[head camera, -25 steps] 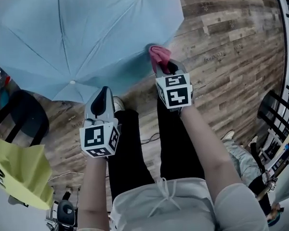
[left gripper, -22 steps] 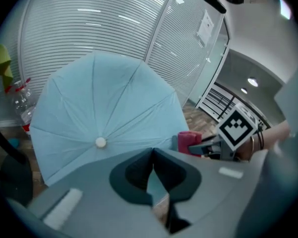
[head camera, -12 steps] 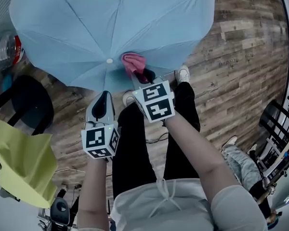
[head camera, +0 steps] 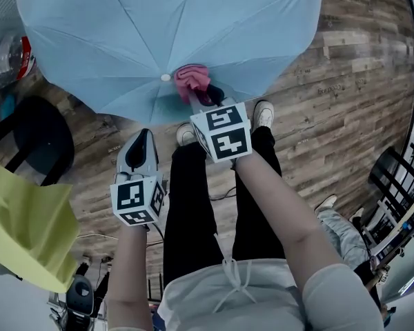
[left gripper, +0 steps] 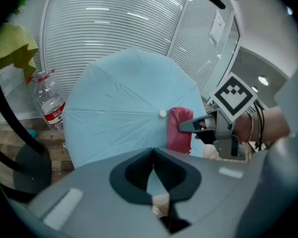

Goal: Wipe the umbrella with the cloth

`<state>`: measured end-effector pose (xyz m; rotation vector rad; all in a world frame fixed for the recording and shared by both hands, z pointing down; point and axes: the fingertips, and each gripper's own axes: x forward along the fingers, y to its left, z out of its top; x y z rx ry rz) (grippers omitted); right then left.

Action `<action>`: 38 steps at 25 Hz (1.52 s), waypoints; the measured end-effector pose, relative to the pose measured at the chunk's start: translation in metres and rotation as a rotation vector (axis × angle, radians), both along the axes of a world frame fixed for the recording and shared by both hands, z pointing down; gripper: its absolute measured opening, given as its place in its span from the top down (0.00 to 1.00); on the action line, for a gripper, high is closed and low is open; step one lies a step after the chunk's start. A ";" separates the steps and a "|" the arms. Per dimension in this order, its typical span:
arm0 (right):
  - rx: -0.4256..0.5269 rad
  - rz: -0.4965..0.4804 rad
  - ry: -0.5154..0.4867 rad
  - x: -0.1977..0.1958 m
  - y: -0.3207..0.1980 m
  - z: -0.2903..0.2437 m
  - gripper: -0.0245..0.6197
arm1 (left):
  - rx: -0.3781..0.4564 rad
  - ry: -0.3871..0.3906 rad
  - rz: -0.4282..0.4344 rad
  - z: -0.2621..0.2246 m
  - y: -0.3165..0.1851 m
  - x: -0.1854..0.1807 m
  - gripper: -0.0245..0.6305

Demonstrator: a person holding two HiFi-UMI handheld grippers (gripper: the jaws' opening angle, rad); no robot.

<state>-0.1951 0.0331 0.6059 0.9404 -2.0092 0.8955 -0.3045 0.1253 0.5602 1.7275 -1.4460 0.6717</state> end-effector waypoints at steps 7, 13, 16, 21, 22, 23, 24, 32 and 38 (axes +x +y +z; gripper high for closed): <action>-0.021 -0.004 -0.015 0.040 -0.007 0.009 0.87 | -0.021 0.018 -0.052 0.006 -0.003 0.036 0.95; -0.040 -0.007 -0.018 0.086 -0.015 0.021 0.87 | -0.015 0.046 -0.058 0.011 -0.021 0.091 0.95; -0.049 -0.012 -0.019 0.108 -0.017 0.026 0.87 | -0.023 0.055 -0.045 0.016 -0.029 0.120 0.95; -0.059 0.012 -0.010 0.153 -0.030 0.041 0.87 | -0.035 0.049 0.007 0.025 -0.042 0.166 0.95; -0.061 0.018 -0.011 0.162 -0.032 0.044 0.87 | -0.037 0.045 0.013 0.026 -0.044 0.172 0.95; -0.063 0.025 -0.014 0.169 -0.034 0.046 0.87 | -0.041 0.040 0.017 0.027 -0.045 0.176 0.95; -0.067 0.033 -0.017 0.177 -0.036 0.048 0.87 | -0.045 0.036 0.019 0.029 -0.046 0.181 0.95; -0.085 0.073 0.010 0.238 -0.049 0.064 0.87 | -0.080 0.004 0.007 0.046 -0.056 0.211 0.95; -0.087 0.087 0.024 0.280 -0.064 0.071 0.87 | -0.076 0.015 -0.011 0.052 -0.075 0.244 0.95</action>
